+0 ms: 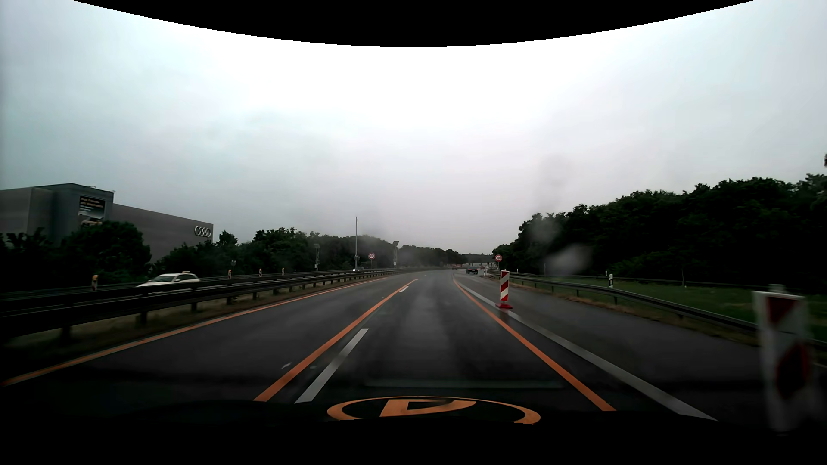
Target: Follow the waypoints while adhering to traffic rules and regulations
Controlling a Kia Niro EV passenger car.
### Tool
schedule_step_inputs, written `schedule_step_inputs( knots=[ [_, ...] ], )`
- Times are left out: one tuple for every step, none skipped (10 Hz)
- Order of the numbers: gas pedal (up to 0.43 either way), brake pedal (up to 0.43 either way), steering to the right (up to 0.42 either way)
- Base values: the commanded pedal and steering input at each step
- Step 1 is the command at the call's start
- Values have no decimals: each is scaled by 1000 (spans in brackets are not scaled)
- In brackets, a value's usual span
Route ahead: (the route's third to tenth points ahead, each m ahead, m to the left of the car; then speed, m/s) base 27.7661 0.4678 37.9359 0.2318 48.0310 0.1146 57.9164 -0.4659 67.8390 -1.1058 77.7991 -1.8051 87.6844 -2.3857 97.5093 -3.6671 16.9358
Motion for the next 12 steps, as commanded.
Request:
schedule_step_inputs(
  knots=[
    [157, 0, 8],
    [157, 0, 7],
    [157, 0, 7],
    [157, 0, 7],
    [157, 0, 7],
    [169, 0, 7],
    [169, 0, 7],
    [169, 0, 6],
    [169, 0, 5],
    [177, 0, 5],
    [177, 0, 5],
    [177, 0, 5]
  ],
)
